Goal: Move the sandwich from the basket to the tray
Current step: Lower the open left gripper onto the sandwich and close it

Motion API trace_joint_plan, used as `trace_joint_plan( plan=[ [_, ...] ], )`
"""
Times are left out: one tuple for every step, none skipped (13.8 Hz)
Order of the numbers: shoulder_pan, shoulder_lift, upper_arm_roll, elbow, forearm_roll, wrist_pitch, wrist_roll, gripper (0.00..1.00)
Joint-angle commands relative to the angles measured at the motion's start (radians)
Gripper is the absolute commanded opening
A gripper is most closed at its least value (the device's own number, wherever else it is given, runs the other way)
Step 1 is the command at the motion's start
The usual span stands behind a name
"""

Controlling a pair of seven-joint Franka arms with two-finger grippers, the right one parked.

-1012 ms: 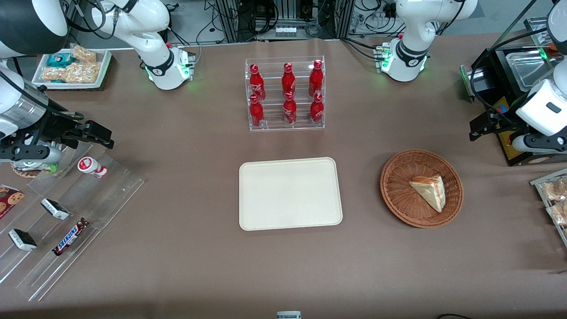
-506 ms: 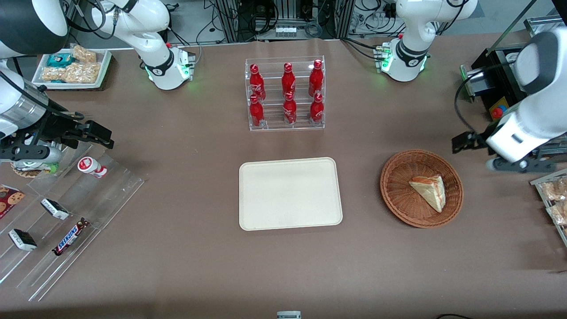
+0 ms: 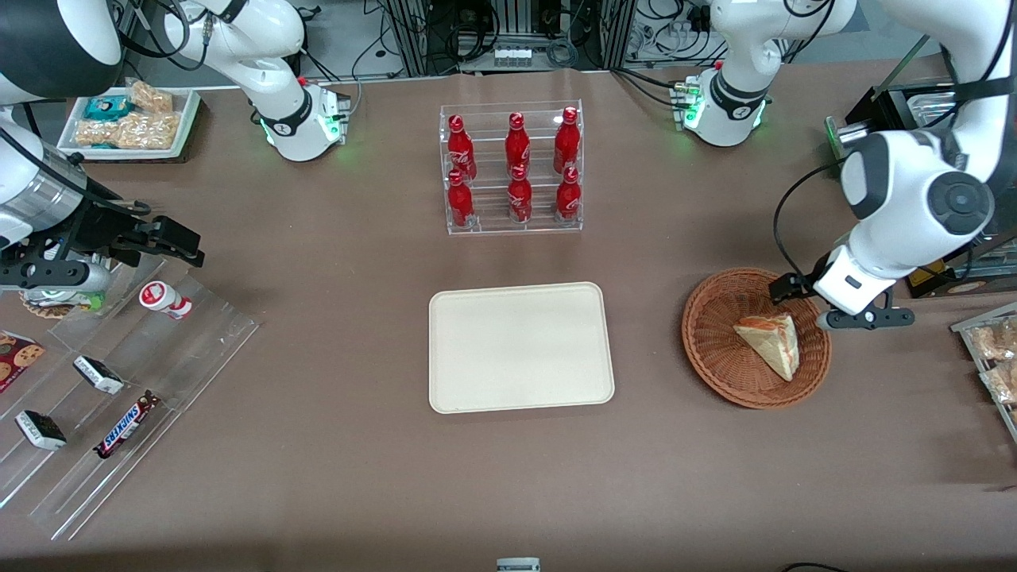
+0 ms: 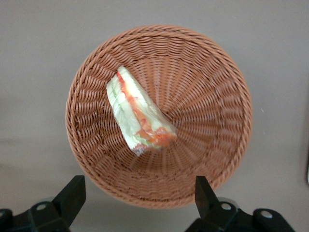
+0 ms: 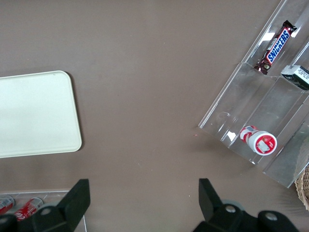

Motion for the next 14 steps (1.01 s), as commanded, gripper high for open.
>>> trace_joint_plan(
  plan=[
    [0.007, 0.005, 0.001, -0.039, -0.003, 0.078, -0.270, 1.00],
    [0.007, 0.031, 0.001, -0.033, -0.003, 0.101, -0.416, 1.00],
    [0.007, 0.054, 0.001, -0.033, 0.000, 0.134, -0.534, 1.00],
    [0.007, 0.079, 0.001, -0.035, 0.001, 0.167, -0.623, 1.00],
    [0.007, 0.099, 0.001, -0.033, 0.000, 0.191, -0.677, 1.00],
    [0.007, 0.114, 0.001, -0.033, 0.000, 0.211, -0.713, 1.00],
    [0.007, 0.132, 0.001, -0.032, 0.000, 0.239, -0.732, 1.00],
    [0.007, 0.152, 0.004, -0.032, 0.000, 0.259, -0.732, 1.00],
    [0.007, 0.174, 0.012, -0.032, 0.000, 0.277, -0.732, 1.00],
    [0.007, 0.191, 0.013, -0.032, 0.000, 0.287, -0.732, 0.99],
    [0.005, 0.199, 0.013, -0.035, 0.000, 0.285, -0.732, 0.77],
    [0.005, 0.199, 0.012, -0.035, 0.000, 0.282, -0.732, 0.46],
    [0.005, 0.194, 0.012, -0.032, 0.000, 0.277, -0.733, 0.17],
    [0.005, 0.189, 0.012, -0.029, -0.002, 0.276, -0.732, 0.08]
  ],
)
